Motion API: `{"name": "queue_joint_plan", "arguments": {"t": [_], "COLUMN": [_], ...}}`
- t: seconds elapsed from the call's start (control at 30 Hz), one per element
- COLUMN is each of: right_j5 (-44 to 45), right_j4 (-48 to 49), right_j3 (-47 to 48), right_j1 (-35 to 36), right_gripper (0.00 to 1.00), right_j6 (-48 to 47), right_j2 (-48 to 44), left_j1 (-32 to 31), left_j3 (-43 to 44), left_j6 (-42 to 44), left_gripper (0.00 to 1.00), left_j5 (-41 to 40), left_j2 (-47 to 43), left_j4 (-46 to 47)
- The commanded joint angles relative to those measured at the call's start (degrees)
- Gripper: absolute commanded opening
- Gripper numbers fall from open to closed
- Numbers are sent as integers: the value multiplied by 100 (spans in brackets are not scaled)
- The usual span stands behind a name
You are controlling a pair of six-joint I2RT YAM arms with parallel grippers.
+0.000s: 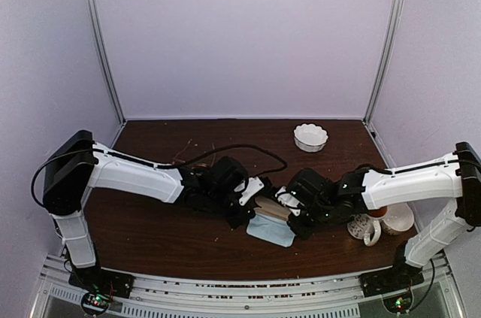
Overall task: Organize the sunglasses
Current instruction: Place the folded cleaning cloth in the sunglasses case.
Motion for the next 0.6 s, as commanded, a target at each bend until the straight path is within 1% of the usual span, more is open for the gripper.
{"name": "queue_joint_plan", "arguments": {"t": [0.0,0.3,0.57], "right_j5": [139,301,614], "right_j4": [-105,-142,-275], "right_j3": [100,188,408], "right_j1": [-90,-140,-166], "right_gripper": [0,0,0], "right_j6": [-66,-119,-199], "right_j2": [91,206,482], "left_j1": [108,214,293], "left_j3": [263,353,722], "left_j6": [175,231,277], "left_gripper": [0,0,0], "left_j5": [160,152,132], "left_j2": [173,313,630], "left_j4": [-48,-44,-184]}}
